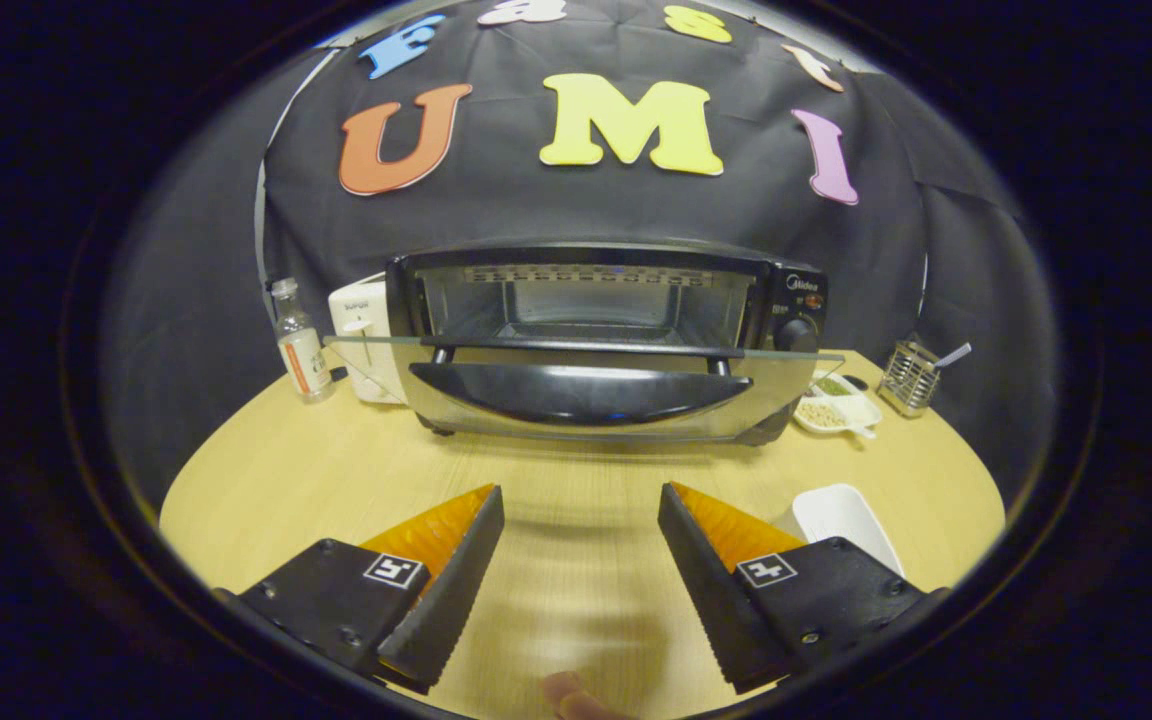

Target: Open the toaster oven, put the food inside, and close the toaster oven door.

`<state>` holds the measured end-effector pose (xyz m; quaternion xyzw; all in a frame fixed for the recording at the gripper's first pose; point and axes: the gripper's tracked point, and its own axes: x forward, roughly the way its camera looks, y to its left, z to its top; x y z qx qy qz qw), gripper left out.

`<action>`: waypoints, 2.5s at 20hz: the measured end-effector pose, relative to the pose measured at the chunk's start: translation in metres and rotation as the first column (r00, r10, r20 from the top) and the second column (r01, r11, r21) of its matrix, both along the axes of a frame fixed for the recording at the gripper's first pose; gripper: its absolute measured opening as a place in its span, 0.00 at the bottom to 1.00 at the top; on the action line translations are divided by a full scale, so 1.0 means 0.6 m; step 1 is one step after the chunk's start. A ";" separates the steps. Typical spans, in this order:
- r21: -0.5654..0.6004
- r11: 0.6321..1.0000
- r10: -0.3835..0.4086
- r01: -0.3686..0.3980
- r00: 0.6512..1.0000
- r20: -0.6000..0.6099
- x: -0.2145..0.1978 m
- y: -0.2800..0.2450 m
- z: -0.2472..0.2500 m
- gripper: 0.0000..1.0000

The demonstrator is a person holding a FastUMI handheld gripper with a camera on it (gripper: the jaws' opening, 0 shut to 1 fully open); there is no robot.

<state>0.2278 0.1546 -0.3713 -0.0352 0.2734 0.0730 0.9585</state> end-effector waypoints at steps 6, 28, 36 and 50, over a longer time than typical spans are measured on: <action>-0.022 1.000 -0.006 0.008 0.997 0.082 0.064 0.002 0.059 0.99; 0.116 0.992 -0.085 0.052 0.948 0.306 -0.162 -0.112 0.397 1.00; 0.139 0.987 -0.138 0.075 0.840 0.524 -0.388 -0.231 0.565 1.00; 0.034 0.999 -0.024 0.004 0.765 0.644 -0.559 -0.215 0.628 1.00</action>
